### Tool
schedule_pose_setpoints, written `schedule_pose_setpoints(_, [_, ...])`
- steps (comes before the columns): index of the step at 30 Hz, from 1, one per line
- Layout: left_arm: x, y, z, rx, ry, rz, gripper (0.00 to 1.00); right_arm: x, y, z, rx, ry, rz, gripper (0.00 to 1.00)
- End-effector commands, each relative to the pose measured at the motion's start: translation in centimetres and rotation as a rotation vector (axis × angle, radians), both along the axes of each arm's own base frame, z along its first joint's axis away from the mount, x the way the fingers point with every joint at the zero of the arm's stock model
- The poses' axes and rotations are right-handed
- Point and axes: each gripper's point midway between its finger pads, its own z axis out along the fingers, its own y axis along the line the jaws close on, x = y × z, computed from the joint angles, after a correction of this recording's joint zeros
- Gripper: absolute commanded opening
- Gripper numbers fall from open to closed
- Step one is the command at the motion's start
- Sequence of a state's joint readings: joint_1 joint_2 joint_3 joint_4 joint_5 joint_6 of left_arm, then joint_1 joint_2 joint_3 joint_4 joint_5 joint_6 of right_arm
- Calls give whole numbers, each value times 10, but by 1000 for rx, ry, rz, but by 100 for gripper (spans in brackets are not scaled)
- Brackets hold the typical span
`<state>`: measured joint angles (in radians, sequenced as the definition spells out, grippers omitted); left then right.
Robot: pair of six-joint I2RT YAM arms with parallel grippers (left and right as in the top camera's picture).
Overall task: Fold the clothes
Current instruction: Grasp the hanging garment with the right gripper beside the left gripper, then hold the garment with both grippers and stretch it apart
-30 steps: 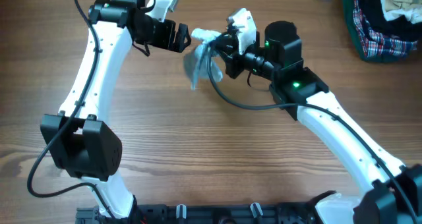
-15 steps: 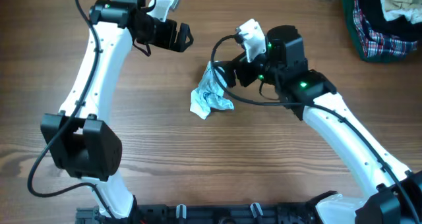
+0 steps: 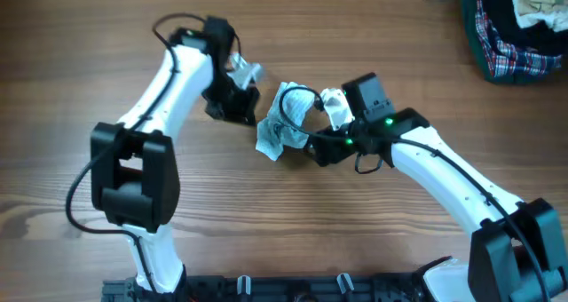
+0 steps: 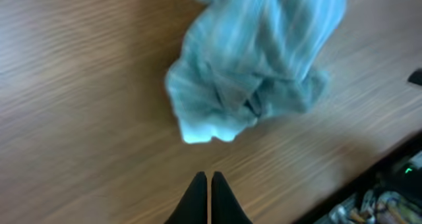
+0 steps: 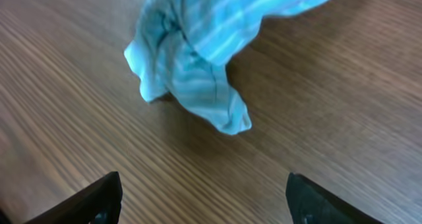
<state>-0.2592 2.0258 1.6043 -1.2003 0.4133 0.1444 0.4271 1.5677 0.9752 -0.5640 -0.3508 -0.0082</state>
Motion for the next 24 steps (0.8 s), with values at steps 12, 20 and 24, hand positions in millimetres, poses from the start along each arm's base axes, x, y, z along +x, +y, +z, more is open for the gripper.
schedule_pose_setpoints(12, [-26, -38, -69, 69, -106, -163, 40, 8, 26, -83, 81, -111, 175, 64])
schedule_pose_setpoints(20, [-25, -39, -69, 68, -110, -162, 20, 21, 32, -75, 122, -148, 132, 19])
schedule_pose_setpoints(24, [-23, -39, -69, 66, -117, -160, 4, 31, 34, -67, 155, -145, 66, 4])
